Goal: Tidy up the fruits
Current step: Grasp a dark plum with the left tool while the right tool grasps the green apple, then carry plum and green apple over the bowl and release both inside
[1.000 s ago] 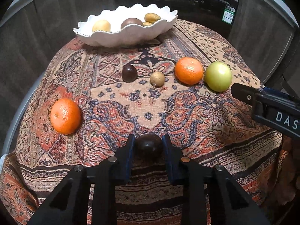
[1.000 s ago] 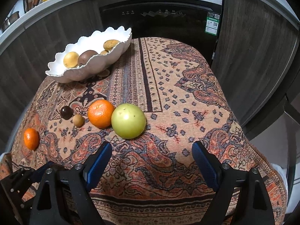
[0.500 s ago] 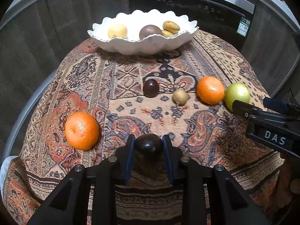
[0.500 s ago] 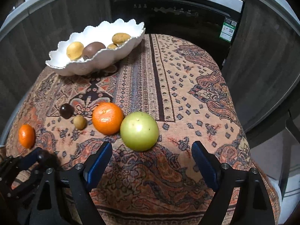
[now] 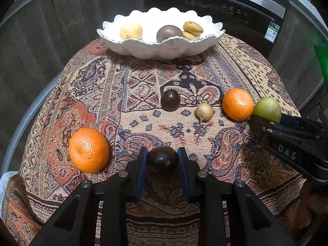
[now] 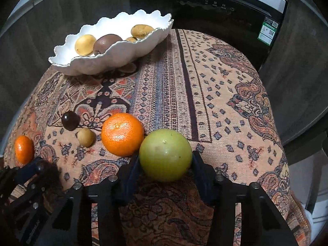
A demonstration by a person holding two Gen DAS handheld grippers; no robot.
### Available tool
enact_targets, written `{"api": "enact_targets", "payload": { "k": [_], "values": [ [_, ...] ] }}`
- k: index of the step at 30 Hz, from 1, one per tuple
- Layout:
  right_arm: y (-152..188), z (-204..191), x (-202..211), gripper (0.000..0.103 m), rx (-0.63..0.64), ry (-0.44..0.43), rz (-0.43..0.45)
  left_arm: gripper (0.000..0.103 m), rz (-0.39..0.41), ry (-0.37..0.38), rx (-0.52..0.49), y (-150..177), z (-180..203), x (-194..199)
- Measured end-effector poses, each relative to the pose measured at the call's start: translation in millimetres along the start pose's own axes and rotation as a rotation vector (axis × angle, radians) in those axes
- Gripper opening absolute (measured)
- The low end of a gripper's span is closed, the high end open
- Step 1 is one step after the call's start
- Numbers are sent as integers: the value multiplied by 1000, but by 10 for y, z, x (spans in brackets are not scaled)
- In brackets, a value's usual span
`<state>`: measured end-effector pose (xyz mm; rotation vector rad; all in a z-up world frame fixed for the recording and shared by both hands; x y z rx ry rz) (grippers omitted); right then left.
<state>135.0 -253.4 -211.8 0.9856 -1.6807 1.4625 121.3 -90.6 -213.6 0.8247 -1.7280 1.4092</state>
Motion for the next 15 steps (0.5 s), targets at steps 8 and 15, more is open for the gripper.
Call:
{"api": "enact_targets", "payload": {
  "k": [8,15],
  "values": [
    [-126,-26,221,49,-7,3,37,29,24,3,14,-152,-61,132],
    [-451,-185,431,49,29,-24,97,29,56,1,45,-407,-219,257]
  ]
}}
Point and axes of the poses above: each gripper's, at about its wrist camera, not at the fingertips, and x roughly against the way its jaws point, z to its right, y to its underside, the point moved 2 cm from there along -x, roughly the way its jaws point, and after that the axes turned 7 degrees about -y, right-handed, at the moved point
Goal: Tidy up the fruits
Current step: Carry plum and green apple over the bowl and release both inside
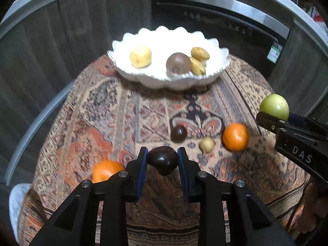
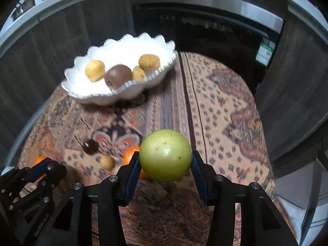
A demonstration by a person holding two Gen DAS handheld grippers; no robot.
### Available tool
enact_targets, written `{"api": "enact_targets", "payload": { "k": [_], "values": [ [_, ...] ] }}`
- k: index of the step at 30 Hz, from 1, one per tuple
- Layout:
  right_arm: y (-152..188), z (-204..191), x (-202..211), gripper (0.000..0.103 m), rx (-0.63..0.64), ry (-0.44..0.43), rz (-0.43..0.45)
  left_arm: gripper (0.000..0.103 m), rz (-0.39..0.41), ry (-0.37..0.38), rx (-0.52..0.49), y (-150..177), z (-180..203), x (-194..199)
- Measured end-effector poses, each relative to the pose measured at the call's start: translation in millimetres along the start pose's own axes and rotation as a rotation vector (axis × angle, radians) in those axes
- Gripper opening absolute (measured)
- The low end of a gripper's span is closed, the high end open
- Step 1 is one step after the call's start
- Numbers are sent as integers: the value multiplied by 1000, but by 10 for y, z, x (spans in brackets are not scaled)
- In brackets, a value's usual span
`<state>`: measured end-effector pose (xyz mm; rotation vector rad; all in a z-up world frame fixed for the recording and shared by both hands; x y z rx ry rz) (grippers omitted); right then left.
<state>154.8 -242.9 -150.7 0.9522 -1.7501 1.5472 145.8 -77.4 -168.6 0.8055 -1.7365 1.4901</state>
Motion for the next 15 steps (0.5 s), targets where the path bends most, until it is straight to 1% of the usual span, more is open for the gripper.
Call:
{"api": "enact_targets", "payload": {
  "k": [8,12,15],
  "values": [
    [-453,-165,83,49,35,-22,53,29,39,3,25,-503,-183,7],
    [-715,-191,52,49,35,-23,73,29,80,-14,22,-855,-263,0],
    [-900,-186,-15,49,21,-26,75,29,95,-24,25,-1067,-292,-45]
  ]
}}
Point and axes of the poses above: each gripper's, at about its wrist camera, not at the fingertips, and x roughly against the way its jaws point, z to its right, y to its underside, the point moved 2 cm from there along -x, roughly the way its jaws point, and after that the axes turned 7 degrees about -y, right-handed, at the moved point
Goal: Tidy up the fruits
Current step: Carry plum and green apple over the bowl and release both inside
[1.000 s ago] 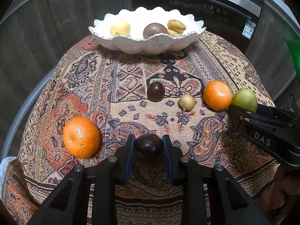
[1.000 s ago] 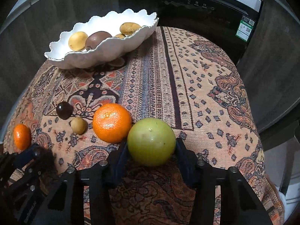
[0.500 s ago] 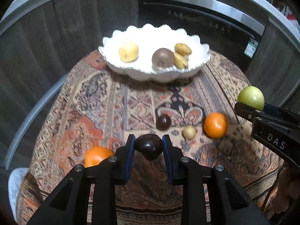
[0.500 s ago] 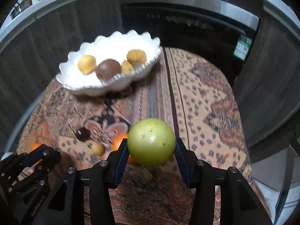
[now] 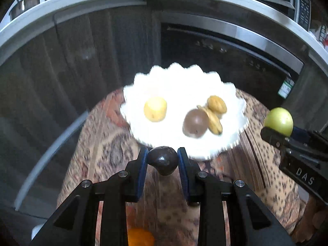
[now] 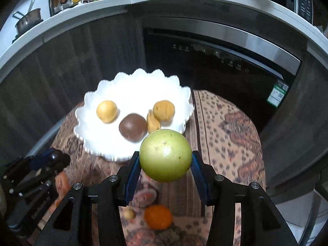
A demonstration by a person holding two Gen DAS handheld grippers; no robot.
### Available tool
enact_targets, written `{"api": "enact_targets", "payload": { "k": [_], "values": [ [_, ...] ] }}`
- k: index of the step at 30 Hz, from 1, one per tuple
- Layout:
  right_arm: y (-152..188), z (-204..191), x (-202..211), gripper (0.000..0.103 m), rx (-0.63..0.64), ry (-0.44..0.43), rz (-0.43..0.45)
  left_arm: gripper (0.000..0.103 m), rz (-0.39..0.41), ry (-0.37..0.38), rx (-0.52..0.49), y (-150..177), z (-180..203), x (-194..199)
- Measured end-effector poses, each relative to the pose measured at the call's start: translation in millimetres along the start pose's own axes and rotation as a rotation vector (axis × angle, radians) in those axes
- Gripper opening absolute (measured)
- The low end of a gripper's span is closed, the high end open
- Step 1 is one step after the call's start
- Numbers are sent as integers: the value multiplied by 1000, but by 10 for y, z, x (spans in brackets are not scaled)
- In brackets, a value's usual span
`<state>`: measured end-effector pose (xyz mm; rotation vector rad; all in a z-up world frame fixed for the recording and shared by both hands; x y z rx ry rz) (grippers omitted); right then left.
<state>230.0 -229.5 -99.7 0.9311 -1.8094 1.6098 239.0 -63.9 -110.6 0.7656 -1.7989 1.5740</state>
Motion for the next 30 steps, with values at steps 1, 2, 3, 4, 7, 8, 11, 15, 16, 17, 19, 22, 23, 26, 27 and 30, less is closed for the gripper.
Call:
{"api": "enact_targets", "payload": {
  "k": [1,2,3,4,7,8,11,15,16,17,19,22,23,26,27,30],
  "values": [
    [-49,3,-28,49,-6,-3,0,29,-1,2,4,-92,-4,-48],
    [-102,7,-59,49,-13,-6,0,29,-1,3,7,-155,-9,-86],
    [-159,9,-95,49,-19,-8,0,29,-1,2,9,-215,-13,-122],
    [-212,10,-131,49,-23,-10,-1,29,1,1,8,-270,-11,-160],
    [-328,22,-235,49,-24,-4,-3,29,0,-4,6,-391,-10,-277],
    [-359,28,-271,49,-24,-1,-6,29,-3,-4,7,-424,-13,-316],
    [-417,48,-401,49,-20,2,-24,29,-11,-5,0,-509,-12,-461],
    [-443,70,-569,49,-21,8,-50,29,-36,4,-13,-521,5,-634],
    [-444,77,-616,49,-21,9,-59,29,-44,8,-16,-521,13,-678],
    [-437,86,-670,49,-23,9,-70,29,-52,13,-18,-517,23,-720],
    [-427,102,-753,49,-24,8,-91,29,-71,15,-22,-507,44,-802],
    [-414,115,-822,49,-22,4,-109,30,-88,18,-23,-495,66,-878],
    [-412,114,-840,49,-19,1,-114,30,-91,17,-24,-493,74,-891],
    [-414,108,-867,49,-16,-3,-121,37,-101,12,-27,-499,92,-921],
    [-418,110,-873,49,-16,-5,-124,45,-107,12,-23,-501,88,-925],
    [-427,108,-860,50,-15,3,-125,66,-96,-14,-8,-518,55,-884]
  ]
}}
Point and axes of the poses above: each gripper's, at about its wrist camera, not at the fingertips, and x roughly against the way its jaws point, z to its right, y to its underside, the point moved 2 cm from there along -x, roughly the way its jaws point, and after that the axes turned 7 degrees about -y, right-handed, at the moved point
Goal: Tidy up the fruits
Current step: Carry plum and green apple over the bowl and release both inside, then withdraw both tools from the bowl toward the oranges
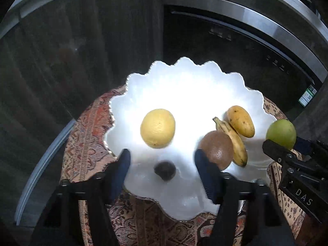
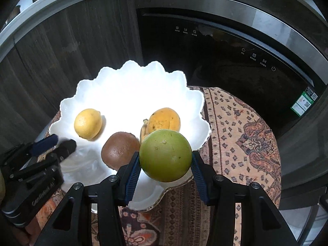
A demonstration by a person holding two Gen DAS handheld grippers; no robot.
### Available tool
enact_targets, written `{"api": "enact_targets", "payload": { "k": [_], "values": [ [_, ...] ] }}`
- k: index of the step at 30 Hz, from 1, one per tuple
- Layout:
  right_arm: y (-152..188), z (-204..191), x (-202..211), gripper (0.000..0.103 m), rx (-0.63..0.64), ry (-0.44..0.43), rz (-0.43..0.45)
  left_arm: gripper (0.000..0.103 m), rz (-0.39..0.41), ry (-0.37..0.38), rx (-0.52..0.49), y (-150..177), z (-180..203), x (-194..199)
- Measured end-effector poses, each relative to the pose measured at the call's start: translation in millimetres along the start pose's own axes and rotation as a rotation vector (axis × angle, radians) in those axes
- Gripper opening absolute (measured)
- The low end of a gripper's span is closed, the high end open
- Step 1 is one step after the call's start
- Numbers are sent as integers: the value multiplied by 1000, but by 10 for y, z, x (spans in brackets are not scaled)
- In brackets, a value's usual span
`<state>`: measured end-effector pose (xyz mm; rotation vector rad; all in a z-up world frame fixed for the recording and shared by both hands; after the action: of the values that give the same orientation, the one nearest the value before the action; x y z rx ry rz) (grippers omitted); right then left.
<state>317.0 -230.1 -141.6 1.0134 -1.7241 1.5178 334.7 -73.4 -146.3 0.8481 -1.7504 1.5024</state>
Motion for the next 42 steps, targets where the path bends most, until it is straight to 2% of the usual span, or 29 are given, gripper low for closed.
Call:
{"api": "enact_targets", "payload": {
  "k": [2,5,6,8,12,25,42],
  "values": [
    [-9,-3,38,53,4,14,12,66,-2,-13,-7,-7,-6,23],
    [-41,-18,174,80,16,60,58,70,3,-27,-8,-10,-31,71],
    [-54,-27,219,81,22,66,72,72,6,-28,-7,-13,-33,97],
    [-81,-43,308,81,30,80,91,82,17,-34,-2,-22,-49,178],
    [-120,-72,494,81,32,82,120,91,46,-40,5,-32,-94,358],
    [-1,-265,982,81,28,76,181,93,99,-69,29,70,-288,918],
    [395,-349,1129,81,17,71,164,94,84,-103,31,496,-404,1160]
  ]
}}
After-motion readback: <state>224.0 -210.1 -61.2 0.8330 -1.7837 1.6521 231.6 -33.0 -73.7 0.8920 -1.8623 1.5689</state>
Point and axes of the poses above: each gripper's, at about its wrist camera, not at the fingertips, and x roughly against the way its jaws point, z to its right, y to its underside, the point moved 2 cm from there along -x, roughly the way its jaws point, and after that the axes turned 7 degrees about -y, right-handed, at the moved point
